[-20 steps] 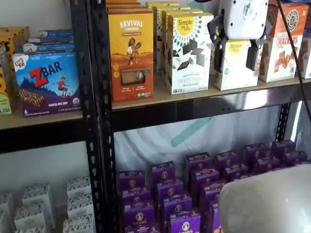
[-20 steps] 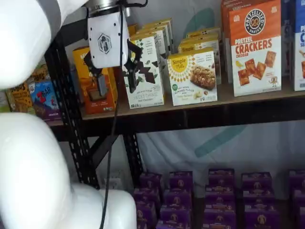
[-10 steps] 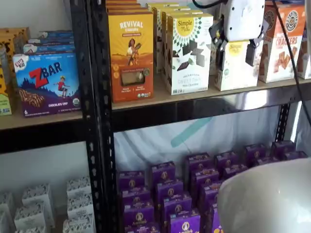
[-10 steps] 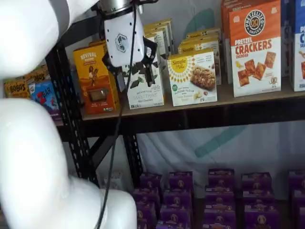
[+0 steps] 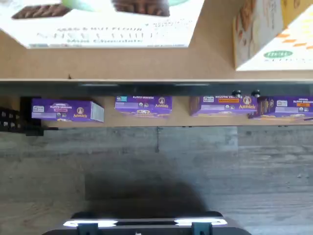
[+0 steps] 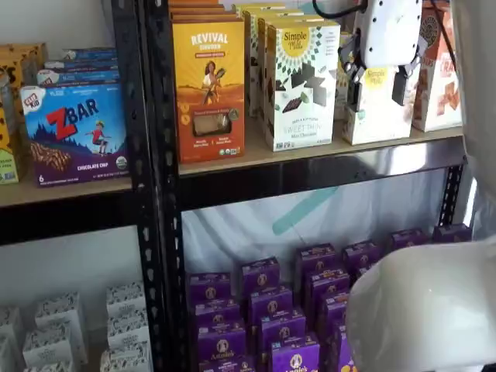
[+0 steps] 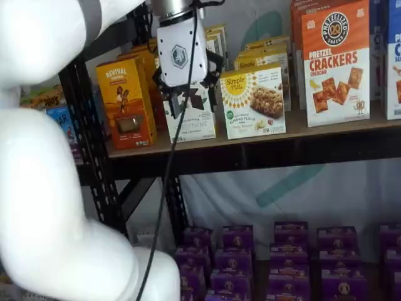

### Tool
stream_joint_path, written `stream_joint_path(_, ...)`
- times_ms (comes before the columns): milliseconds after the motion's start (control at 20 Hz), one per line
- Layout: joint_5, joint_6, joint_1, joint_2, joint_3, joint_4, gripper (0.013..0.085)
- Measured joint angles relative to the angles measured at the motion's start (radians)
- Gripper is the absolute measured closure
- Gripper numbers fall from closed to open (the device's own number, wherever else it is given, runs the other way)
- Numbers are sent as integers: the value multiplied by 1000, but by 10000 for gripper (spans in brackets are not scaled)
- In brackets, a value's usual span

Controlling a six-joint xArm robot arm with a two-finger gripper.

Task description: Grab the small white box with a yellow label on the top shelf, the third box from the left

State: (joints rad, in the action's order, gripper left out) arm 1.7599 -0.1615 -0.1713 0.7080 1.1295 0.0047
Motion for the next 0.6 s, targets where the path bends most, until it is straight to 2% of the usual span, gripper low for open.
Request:
stream_joint_path(200, -44, -38, -40, -26, 1, 4, 130)
stream_joint_path(300, -56, -46, -47, -27, 0, 4, 130)
stream_joint_path(600, -111, -115, -120, -73, 29, 15, 130)
